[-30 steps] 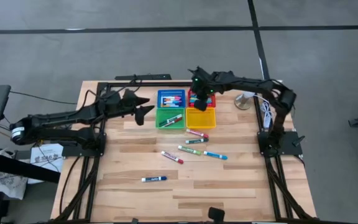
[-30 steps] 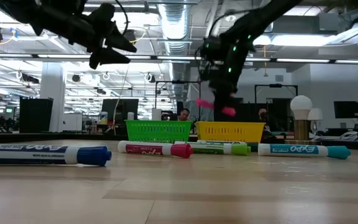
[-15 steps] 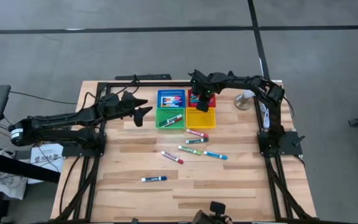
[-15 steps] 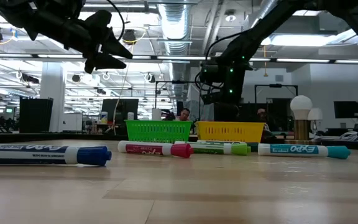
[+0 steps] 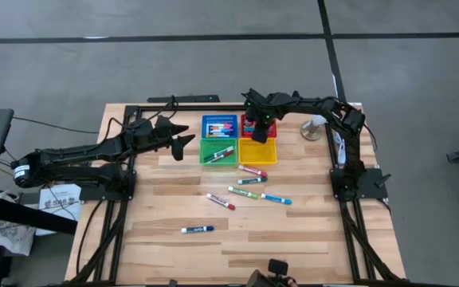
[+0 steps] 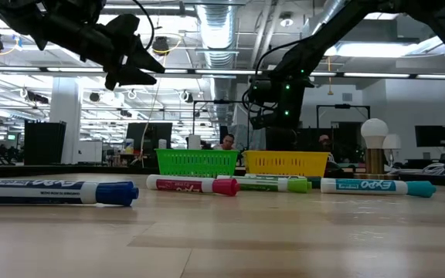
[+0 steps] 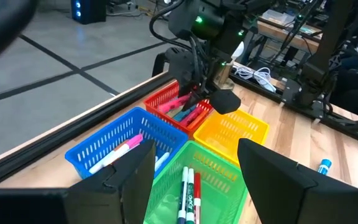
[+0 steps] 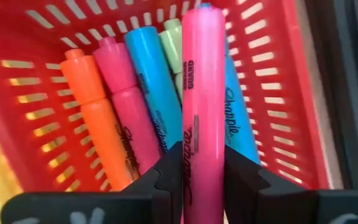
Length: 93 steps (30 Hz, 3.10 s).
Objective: Pick & Place Markers
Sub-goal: Put the large pink highlighter into the red bin, then put the large light blue marker into the yellow bin
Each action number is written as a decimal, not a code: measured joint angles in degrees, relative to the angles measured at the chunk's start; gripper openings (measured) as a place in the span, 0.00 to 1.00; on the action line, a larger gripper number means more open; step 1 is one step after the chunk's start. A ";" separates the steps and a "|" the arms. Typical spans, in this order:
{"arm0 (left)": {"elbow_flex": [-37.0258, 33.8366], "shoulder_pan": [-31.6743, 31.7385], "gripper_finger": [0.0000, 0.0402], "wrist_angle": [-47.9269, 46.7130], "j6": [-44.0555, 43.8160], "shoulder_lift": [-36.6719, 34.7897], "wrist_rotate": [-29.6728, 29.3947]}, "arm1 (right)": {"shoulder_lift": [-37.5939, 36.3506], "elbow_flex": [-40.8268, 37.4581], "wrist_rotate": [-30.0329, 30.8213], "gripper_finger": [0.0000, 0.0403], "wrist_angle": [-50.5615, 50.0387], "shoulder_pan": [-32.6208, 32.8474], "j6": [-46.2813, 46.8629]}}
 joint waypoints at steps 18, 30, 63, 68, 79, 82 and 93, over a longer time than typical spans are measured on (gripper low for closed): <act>0.07 0.00 0.57 0.00 0.01 0.00 0.02 | -0.02 0.00 -1.94 0.40 -0.42 0.35 0.47; 0.09 -0.02 0.57 0.00 0.00 0.00 0.04 | -0.59 14.34 -1.83 0.49 -15.72 1.79 3.55; 0.09 -8.54 0.57 -0.03 -4.68 0.00 1.01 | -28.76 22.64 -7.79 0.45 -40.11 38.94 27.99; 0.09 -12.86 0.57 -0.02 -4.71 0.00 1.01 | -28.63 19.21 -2.21 0.45 -38.75 44.64 32.08; 0.09 -16.83 0.57 -0.03 -4.74 0.00 0.94 | -28.46 -6.73 1.20 0.44 -25.36 49.92 38.57; 0.09 -17.19 0.57 -0.02 -4.74 0.00 0.94 | -28.46 -12.59 1.19 0.44 -19.09 50.09 38.57; 0.09 -17.31 0.57 -0.04 -4.73 0.00 0.92 | -28.46 -25.36 -4.18 0.44 -4.21 47.87 38.34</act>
